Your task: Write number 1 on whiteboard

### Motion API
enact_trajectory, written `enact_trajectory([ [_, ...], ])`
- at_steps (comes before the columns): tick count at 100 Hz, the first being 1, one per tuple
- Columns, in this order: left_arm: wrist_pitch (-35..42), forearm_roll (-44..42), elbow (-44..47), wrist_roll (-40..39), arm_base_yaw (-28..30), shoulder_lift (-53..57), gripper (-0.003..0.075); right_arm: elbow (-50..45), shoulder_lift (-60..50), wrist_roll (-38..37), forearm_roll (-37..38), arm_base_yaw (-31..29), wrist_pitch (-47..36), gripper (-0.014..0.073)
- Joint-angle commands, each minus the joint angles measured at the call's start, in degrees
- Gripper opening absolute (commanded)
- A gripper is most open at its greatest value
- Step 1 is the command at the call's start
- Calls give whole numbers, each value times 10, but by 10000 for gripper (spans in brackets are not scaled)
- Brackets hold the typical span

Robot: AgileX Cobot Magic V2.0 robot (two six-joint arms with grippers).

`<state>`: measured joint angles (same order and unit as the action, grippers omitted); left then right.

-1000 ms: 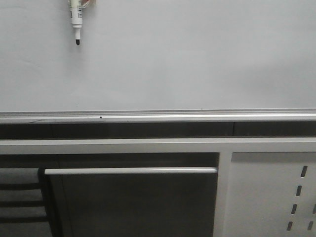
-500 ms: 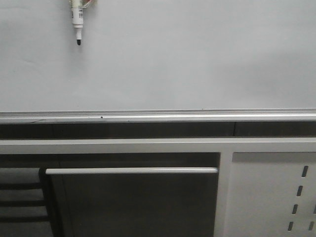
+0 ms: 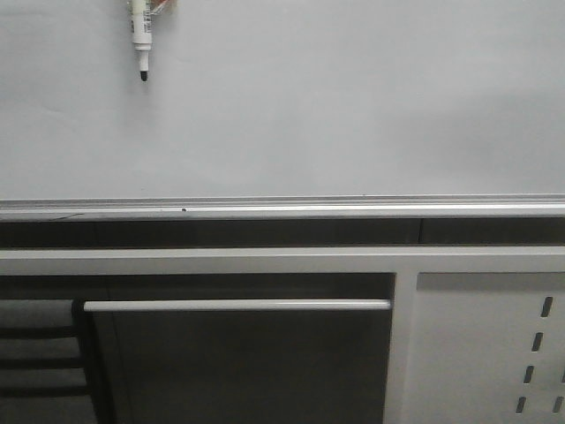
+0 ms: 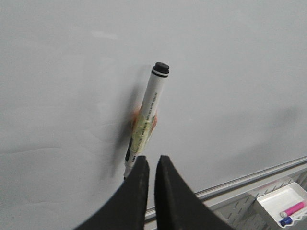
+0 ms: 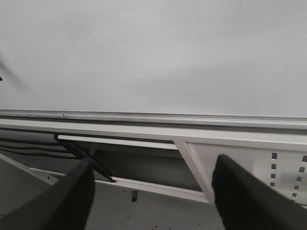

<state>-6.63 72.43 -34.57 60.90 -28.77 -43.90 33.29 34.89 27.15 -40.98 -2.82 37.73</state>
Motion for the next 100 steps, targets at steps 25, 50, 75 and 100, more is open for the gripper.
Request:
enact_trajectory([
  [25, 217, -25, -28, 4, -175, -101, -15, 20, 7, 6, -20, 0, -27, 468],
  [50, 228, -15, -54, 2, -182, -153, 257, 20, 7, 6, -20, 0, -26, 468],
  [75, 261, -25, -71, 2, -182, -172, 333, 20, 7, 6, -20, 0, -26, 468],
  [100, 286, -29, -104, 2, -182, -219, 333, 20, 7, 6, -20, 0, -24, 468],
])
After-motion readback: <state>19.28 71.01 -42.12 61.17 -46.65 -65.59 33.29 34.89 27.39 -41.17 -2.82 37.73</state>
